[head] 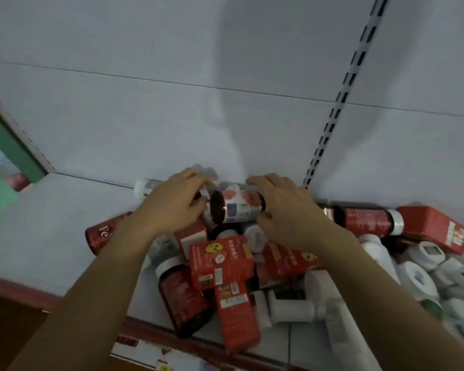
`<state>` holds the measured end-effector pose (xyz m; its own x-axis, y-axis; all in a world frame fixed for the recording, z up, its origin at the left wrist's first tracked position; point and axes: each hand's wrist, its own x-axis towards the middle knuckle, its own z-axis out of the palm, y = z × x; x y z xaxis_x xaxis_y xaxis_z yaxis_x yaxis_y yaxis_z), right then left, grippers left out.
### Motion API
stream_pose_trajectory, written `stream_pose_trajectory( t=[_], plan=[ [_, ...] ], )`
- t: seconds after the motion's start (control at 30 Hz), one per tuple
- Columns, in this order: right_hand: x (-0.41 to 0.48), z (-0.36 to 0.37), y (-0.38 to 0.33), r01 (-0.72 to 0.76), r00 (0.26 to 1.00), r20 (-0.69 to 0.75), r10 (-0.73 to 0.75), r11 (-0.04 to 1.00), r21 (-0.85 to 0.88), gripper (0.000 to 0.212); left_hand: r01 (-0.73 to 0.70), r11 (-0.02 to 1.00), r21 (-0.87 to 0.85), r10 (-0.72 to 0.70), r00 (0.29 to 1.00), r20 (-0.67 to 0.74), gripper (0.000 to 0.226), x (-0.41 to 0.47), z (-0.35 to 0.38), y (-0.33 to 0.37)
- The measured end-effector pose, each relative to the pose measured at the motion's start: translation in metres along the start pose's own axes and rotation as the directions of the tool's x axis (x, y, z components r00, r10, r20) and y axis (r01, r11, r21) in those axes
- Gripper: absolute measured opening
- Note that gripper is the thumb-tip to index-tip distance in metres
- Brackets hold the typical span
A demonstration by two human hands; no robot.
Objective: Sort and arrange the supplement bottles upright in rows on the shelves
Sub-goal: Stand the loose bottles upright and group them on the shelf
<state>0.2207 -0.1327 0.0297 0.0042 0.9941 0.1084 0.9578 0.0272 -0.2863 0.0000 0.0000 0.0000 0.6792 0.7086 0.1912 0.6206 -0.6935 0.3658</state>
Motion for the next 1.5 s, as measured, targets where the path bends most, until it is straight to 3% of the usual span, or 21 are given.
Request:
stream_pose_trajectory(
  t=[0.13, 0.23, 0.37, 0.53, 0.7, 0.87, 0.93, 0.97, 1.0, 1.03, 1.1, 1.17, 1.23, 1.3, 1.37, 1.43, 1.5],
  plan=[
    [0.016, 0.012, -0.006, 0.025, 0.985, 0.174, 0.007, 0.983, -0.184, 0.082, 0.12, 0.991, 0.052, -0.128, 0.973, 0.191, 0.046, -0.01, 0.011, -0.043],
    [0.03, 0.013, 0.007, -0.011, 0.97, 0.24, 0.033, 0.996, -0.091, 0.077, 0.116, 0.992, -0.042, -0.105, 0.972, 0.209, 0.052, -0.017, 0.016, -0.056],
    [0.044, -0.002, 0.022, 0.018, 0.942, 0.331, -0.059, 0.992, 0.127, 0.069, 0.109, 0.981, -0.159, -0.075, 0.976, 0.207, 0.049, -0.019, 0.015, -0.059],
    [0.029, -0.012, 0.032, -0.071, 0.997, 0.027, 0.066, 0.891, 0.449, 0.04, 0.102, 0.986, -0.129, -0.075, 0.977, 0.2, 0.04, -0.017, 0.016, -0.06],
    [0.016, -0.001, 0.029, -0.057, 0.947, -0.278, 0.162, 0.934, 0.352, 0.04, 0.161, 0.987, 0.024, -0.162, 0.955, 0.249, 0.044, 0.003, 0.015, -0.054],
    [0.006, 0.003, 0.024, -0.158, 0.933, -0.251, 0.259, 0.918, 0.364, 0.04, 0.148, 0.977, 0.152, -0.18, 0.959, 0.221, 0.029, 0.016, 0.019, -0.045],
    [0.003, 0.004, 0.021, -0.164, 0.933, -0.249, 0.26, 0.922, 0.351, 0.041, 0.146, 0.989, 0.027, -0.148, 0.986, 0.084, 0.033, 0.007, 0.013, -0.049],
    [0.003, 0.003, 0.018, -0.153, 0.928, -0.272, 0.256, 0.925, 0.347, 0.042, 0.156, 0.977, -0.145, -0.159, 0.987, -0.005, 0.036, -0.001, 0.008, -0.05],
    [0.003, 0.002, 0.013, -0.141, 0.921, -0.301, 0.249, 0.93, 0.339, 0.042, 0.176, 0.907, -0.382, -0.219, 0.973, -0.073, 0.039, -0.01, -0.001, -0.049],
    [0.005, 0.001, 0.006, -0.129, 0.912, -0.331, 0.243, 0.935, 0.33, 0.041, 0.189, 0.762, -0.62, -0.307, 0.948, -0.089, 0.042, -0.019, -0.01, -0.049],
    [0.013, -0.002, -0.012, -0.116, 0.901, -0.367, 0.234, 0.942, 0.316, 0.041, 0.193, 0.369, -0.909, -0.434, 0.901, 0.014, 0.043, -0.035, -0.028, -0.051],
    [0.029, -0.002, -0.037, -0.085, 0.909, -0.365, 0.201, 0.947, 0.31, 0.04, 0.173, 0.033, -0.984, -0.484, 0.864, 0.135, 0.044, -0.049, -0.042, -0.069],
    [0.052, 0.001, -0.066, -0.034, 0.93, -0.34, 0.139, 0.955, 0.296, 0.041, 0.108, -0.146, -0.983, -0.496, 0.852, 0.168, 0.043, -0.06, -0.058, -0.097],
    [0.078, 0.009, -0.096, 0.027, 0.954, -0.296, 0.056, 0.962, 0.271, 0.042, 0.066, -0.104, -0.992, -0.526, 0.843, 0.111, 0.042, -0.072, -0.073, -0.132],
    [0.106, 0.019, -0.13, 0.092, 0.965, -0.262, -0.02, 0.959, 0.267, 0.043, 0.091, 0.146, -0.985, -0.591, 0.807, -0.013, 0.042, -0.084, -0.082, -0.173],
    [0.133, 0.032, -0.166, 0.137, 0.968, -0.24, -0.069, 0.95, 0.28, 0.046, 0.206, 0.412, -0.888, -0.629, 0.769, -0.114, 0.042, -0.096, -0.082, -0.211],
    [0.158, 0.048, -0.198, 0.152, 0.973, -0.211, -0.099, 0.955, 0.255, 0.047, 0.303, 0.524, -0.796, -0.634, 0.762, -0.127, 0.045, -0.103, -0.076, -0.24]
  ],
)
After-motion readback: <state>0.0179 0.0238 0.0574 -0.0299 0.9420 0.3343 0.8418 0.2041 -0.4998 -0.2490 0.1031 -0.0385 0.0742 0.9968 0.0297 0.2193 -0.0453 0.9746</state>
